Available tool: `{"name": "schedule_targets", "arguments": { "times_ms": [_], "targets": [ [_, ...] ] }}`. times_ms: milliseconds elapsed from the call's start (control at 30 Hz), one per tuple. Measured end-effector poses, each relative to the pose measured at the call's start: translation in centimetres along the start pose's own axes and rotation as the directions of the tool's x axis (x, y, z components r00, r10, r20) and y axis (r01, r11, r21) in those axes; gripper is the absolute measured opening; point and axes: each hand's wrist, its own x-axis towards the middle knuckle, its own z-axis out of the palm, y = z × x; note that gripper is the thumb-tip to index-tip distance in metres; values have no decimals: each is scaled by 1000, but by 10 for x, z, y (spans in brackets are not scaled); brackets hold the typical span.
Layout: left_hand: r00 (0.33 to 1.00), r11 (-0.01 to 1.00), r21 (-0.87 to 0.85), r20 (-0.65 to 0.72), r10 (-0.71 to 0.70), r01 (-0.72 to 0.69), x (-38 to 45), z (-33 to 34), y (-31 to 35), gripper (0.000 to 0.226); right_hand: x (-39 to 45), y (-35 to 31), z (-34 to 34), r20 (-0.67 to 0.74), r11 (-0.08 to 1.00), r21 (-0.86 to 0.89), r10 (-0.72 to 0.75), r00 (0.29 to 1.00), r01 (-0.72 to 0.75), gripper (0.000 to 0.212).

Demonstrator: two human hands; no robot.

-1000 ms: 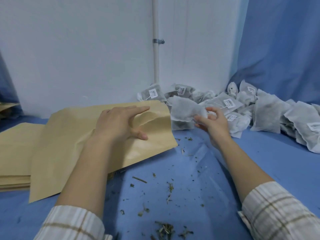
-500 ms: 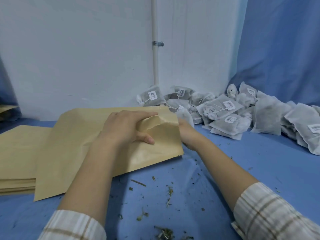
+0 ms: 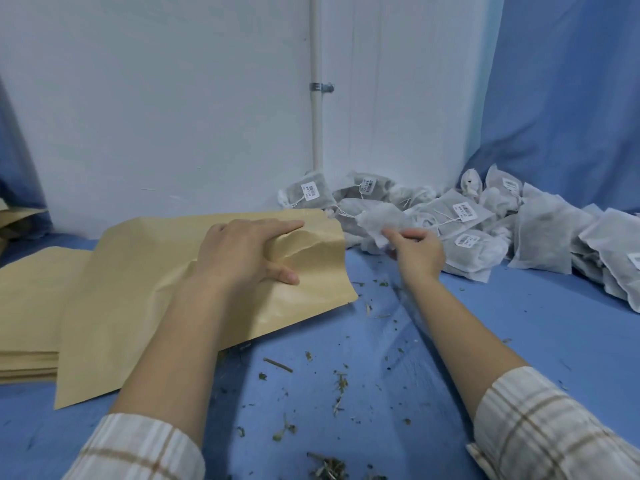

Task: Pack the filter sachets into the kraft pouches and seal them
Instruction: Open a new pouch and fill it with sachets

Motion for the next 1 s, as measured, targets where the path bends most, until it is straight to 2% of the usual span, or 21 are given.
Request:
{"name": "schedule_targets", "arguments": {
  "times_ms": [100,200,267,333,367,400,433,467,500,533,567,600,633,667,700,767,800,867,900,933,1000],
  "targets": [
    [999,1000,-14,-32,-5,5,-1,-3,-3,81,4,-2,-15,273,905,371,107,956,-207,26],
    [998,998,-58,-58,2,-5,-2,-5,-2,80,-6,-4,-15,521,924,282,78,850,-258,33],
    [999,992,-120,-47,26,-32,-2,-8,0,79,-15,-16,-16,694,945,196,56,718,-263,38],
    [996,968,-240,34,88,-77,-1,-9,8,78,-24,-29,-17,820,976,117,10,572,-186,36],
    [988,952,-289,83,132,-103,0,-8,15,77,-40,-38,-1,794,990,34,57,606,-137,33],
    [977,941,-311,120,179,-134,1,-6,23,76,-48,-42,18,668,977,-176,209,714,-121,28],
    [966,936,-309,137,221,-170,1,-2,31,76,-55,-28,37,604,948,-308,257,754,-76,26],
    [958,934,-294,139,251,-202,2,1,38,75,-85,-39,64,306,855,-502,314,899,-128,29],
    [954,936,-270,135,270,-226,2,4,42,75,-106,-48,82,-54,659,-722,250,967,-211,39],
    [952,939,-245,129,277,-240,3,7,44,75,-112,-53,80,-66,611,-769,213,975,-186,47],
    [954,945,-216,122,274,-244,3,8,45,76,-104,-53,60,190,675,-734,308,932,-73,47],
    [958,953,-181,111,264,-241,3,9,43,76,-83,-45,20,452,750,-657,314,835,73,42],
    [963,961,-142,95,251,-237,4,10,41,77,-76,-56,-21,622,826,-524,206,755,207,36],
    [968,967,-106,74,239,-231,4,11,39,78,-63,-59,-24,703,905,-368,122,700,212,28],
    [972,971,-77,59,230,-225,5,11,39,78,-46,-54,-43,672,920,-316,46,739,230,21],
    [977,977,-46,34,211,-210,6,13,39,77,-20,-29,-54,447,819,-471,-99,889,327,14],
    [979,979,-37,25,201,-201,6,14,41,77,-10,-19,-62,315,688,-623,-214,925,372,16],
    [983,983,-1,41,181,-181,8,16,48,78,10,0,-85,88,430,-870,-342,936,239,24],
    [984,986,17,61,166,-167,9,18,54,80,19,2,-99,6,373,-920,-295,955,121,28],
    [986,989,24,78,147,-149,9,21,61,81,24,2,-108,-36,389,-920,-192,981,43,32],
    [992,994,-5,68,107,-107,12,24,73,81,26,10,-114,16,486,-873,-41,999,34,38]
  ]
}}
